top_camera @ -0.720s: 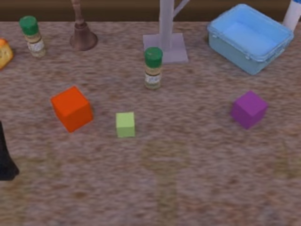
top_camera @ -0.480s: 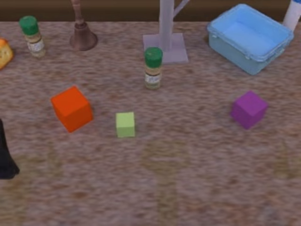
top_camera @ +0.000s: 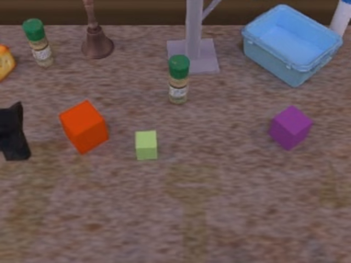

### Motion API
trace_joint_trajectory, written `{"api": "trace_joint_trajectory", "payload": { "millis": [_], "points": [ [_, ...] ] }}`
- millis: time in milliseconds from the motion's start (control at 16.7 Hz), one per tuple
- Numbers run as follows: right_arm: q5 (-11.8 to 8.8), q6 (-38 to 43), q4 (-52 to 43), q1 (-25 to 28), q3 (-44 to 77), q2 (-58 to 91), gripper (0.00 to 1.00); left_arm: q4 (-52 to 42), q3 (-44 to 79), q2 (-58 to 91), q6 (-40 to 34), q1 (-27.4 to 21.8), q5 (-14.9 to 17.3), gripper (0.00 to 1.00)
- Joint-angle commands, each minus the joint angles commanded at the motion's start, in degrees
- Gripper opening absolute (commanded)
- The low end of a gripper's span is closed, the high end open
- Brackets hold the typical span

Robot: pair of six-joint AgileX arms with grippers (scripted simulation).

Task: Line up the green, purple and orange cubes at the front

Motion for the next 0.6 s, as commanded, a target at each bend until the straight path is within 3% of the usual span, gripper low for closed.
{"api": "trace_joint_trajectory", "payload": {
  "millis": [600],
  "points": [
    [0.0, 0.0, 0.0, 0.0, 0.0, 0.0, 1.0, -32.91, 49.47, 64.82, -14.71, -13.31, 0.21, 1.0]
  ]
}}
